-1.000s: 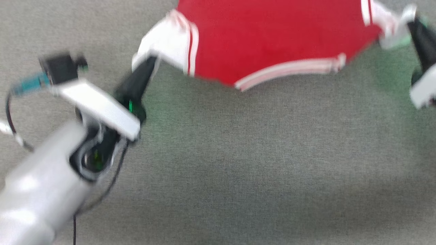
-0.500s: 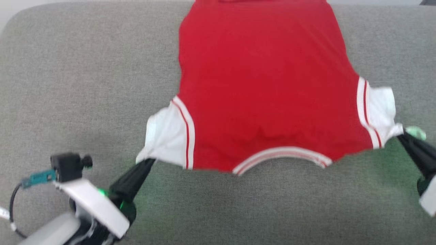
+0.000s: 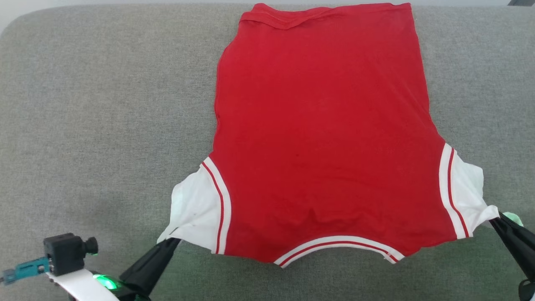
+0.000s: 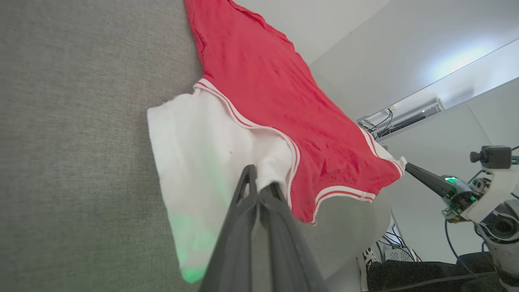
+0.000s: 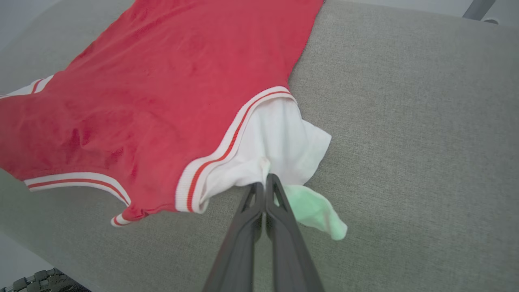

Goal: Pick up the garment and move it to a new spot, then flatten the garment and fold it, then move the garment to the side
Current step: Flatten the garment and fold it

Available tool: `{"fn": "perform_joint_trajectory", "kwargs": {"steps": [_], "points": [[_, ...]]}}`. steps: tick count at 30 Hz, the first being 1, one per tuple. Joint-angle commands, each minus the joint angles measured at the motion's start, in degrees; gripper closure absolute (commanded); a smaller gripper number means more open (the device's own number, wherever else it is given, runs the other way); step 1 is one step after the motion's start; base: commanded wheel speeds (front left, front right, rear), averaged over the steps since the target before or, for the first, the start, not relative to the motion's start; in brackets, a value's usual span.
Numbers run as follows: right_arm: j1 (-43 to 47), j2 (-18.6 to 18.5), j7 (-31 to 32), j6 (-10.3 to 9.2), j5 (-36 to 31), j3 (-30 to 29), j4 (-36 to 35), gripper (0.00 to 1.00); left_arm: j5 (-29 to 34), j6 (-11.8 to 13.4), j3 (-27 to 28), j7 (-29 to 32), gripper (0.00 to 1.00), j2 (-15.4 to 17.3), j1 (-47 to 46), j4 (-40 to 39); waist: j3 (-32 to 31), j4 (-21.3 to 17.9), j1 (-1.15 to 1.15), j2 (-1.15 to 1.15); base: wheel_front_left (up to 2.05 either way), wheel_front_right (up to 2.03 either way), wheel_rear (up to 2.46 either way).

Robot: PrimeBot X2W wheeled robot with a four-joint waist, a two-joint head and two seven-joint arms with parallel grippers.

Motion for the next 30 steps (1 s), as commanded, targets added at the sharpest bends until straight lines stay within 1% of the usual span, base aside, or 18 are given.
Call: {"fn": "perform_joint_trajectory", "kwargs": {"steps": [1, 3, 5, 9, 11, 12, 17, 23, 29, 30], "points": [[0.21, 0.77, 1.33, -0.02, -0.5, -0.48, -0.94, 1.0, 1.06, 0.37, -0.09, -0.16, 1.0, -0.67, 0.08, -0.34, -0.14, 0.1, 0.0, 0.0, 0.0, 0.0, 0.0], [-0.63, 1.37, 3.03, -0.02, -0.17, -0.22, -0.52, 1.0, 1.54, 0.64, -0.8, 0.67, 1.0, -1.52, -0.96, 0.47, -0.35, 0.13, 0.0, 0.0, 0.0, 0.0, 0.0], [-1.63, 0.91, 4.48, -0.02, -0.68, 0.49, 0.77, 1.0, 1.77, 0.61, -1.6, 1.66, 1.0, -3.09, -2.08, 1.7, -0.48, 0.18, 0.0, 0.0, 0.0, 0.0, 0.0], [-3.92, 1.16, 5.53, -0.02, 0.41, 2.83, 6.08, 1.0, 2.41, 0.0, -3.49, 3.51, 1.0, -6.57, -4.28, 6.13, -0.53, 0.34, 0.0, 0.0, 0.0, 0.0, 0.0], [-4.65, 0.4, 5.48, -0.02, 0.3, 4.54, 8.92, 1.0, 2.95, -0.27, -4.22, 4.03, 1.0, -8.21, -5.29, 8.66, -0.35, 0.5, 0.0, 0.0, 0.0, 0.0, 0.0], [-5.24, 0.69, 5.09, -0.02, 0.74, 5.45, 10.45, 1.0, 3.03, -0.38, -4.68, 4.33, 1.0, -9.04, -5.71, 9.81, -0.21, 0.5, 0.0, 0.0, 0.0, 0.0, 0.0], [-7.38, 0.46, 3.68, -0.01, 1.1, 11.07, 16.99, 1.0, 3.38, -1.0, -5.58, 4.31, 1.0, -11.56, -7.1, 14.8, 0.59, 0.71, 0.0, 0.0, 0.0, 0.0, 0.0], [-10.04, 0.13, 1.18, -0.03, -0.24, 16.38, 23.13, 1.0, 4.18, -1.52, -6.75, 4.43, 1.0, -13.11, -8.27, 18.72, 1.04, 0.82, 0.0, 0.0, 0.0, 0.0, 0.0], [-12.62, -0.28, -1.09, -0.02, 0.29, 19.45, 25.5, 1.0, 3.4, -1.78, -6.96, 3.73, 1.0, -13.74, -8.92, 20.24, 1.12, 0.53, 0.0, 0.0, 0.0, 0.0, 0.0], [-12.99, -0.38, -1.28, -0.02, 0.3, 19.75, 25.57, 0.99, 3.18, -1.81, -7.0, 3.63, 1.0, -13.8, -8.99, 20.15, 1.09, 0.44, 0.0, 0.0, 0.0, 0.0, 0.0]]}}
